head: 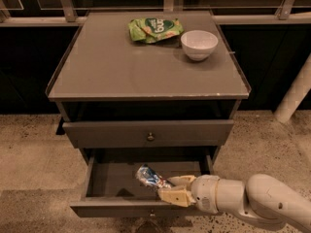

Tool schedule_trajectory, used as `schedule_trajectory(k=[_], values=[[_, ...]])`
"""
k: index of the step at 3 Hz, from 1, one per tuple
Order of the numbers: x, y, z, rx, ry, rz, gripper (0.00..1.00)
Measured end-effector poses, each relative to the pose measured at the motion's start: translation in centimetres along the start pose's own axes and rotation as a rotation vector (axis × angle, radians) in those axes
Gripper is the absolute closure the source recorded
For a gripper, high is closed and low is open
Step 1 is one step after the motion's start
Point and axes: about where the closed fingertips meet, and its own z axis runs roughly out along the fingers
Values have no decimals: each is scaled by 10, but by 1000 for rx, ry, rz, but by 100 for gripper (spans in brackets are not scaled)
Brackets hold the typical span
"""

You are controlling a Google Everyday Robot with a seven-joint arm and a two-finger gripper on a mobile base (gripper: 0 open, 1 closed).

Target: Place redbull can into middle drawer

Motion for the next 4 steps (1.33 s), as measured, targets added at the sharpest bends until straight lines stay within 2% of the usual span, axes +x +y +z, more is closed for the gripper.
schedule_trajectory(k=[1,2,3,4], values=[[11,-12,10,-10,5,43,100],[19,-36,22,-20,7,65,100],[30,-79,44,-21,51,98,100],[30,-79,44,-21,52,98,100]])
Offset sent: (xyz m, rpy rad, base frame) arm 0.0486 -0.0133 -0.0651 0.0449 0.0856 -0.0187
